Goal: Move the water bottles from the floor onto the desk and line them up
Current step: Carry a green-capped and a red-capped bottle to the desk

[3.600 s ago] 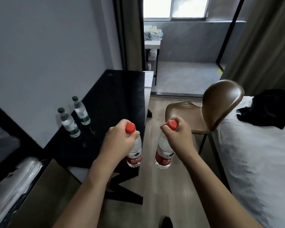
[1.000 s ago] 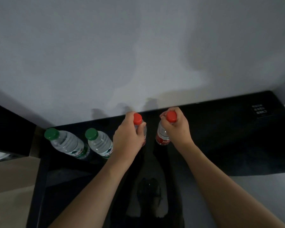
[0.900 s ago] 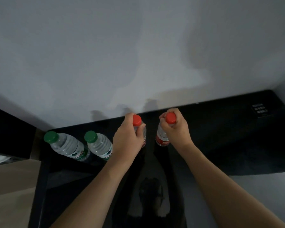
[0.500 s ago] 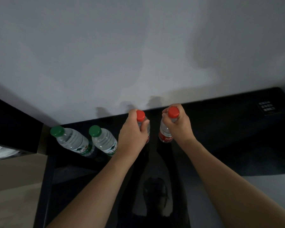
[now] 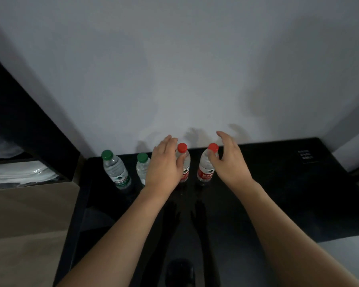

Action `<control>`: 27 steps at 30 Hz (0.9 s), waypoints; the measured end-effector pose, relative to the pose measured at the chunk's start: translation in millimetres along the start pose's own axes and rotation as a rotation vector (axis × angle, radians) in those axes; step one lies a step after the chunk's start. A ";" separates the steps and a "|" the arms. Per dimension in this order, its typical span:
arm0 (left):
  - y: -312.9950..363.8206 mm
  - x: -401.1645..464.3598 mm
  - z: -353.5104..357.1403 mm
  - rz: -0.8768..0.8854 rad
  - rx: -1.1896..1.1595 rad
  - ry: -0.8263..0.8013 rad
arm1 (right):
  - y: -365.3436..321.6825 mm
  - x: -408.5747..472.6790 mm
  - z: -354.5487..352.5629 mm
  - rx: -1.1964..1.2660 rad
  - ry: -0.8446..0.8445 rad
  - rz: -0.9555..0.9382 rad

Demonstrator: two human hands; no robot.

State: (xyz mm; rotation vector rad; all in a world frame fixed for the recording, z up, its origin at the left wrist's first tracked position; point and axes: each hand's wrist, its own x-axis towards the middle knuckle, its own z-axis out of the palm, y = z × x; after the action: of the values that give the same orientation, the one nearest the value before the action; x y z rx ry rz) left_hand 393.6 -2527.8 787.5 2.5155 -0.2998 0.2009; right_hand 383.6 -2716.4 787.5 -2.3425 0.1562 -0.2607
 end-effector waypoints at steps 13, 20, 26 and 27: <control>-25.6 -112.8 -113.8 -0.110 0.323 0.186 | -98.1 -95.7 26.3 -0.033 -0.226 -0.312; -63.7 -179.8 -168.3 -0.324 0.379 0.325 | -166.9 -126.7 67.6 0.020 -0.395 -0.471; -104.1 -251.1 -216.8 -0.489 0.394 0.461 | -232.7 -166.3 113.6 0.035 -0.571 -0.613; -112.4 -265.1 -225.2 -0.523 0.396 0.478 | -244.7 -175.5 122.0 0.040 -0.603 -0.633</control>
State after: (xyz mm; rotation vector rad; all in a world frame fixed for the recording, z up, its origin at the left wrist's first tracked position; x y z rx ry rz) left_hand 150.1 -2263.6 854.3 2.7143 0.6382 0.6833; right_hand 250.0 -2427.4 852.1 -2.2606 -0.8777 0.1492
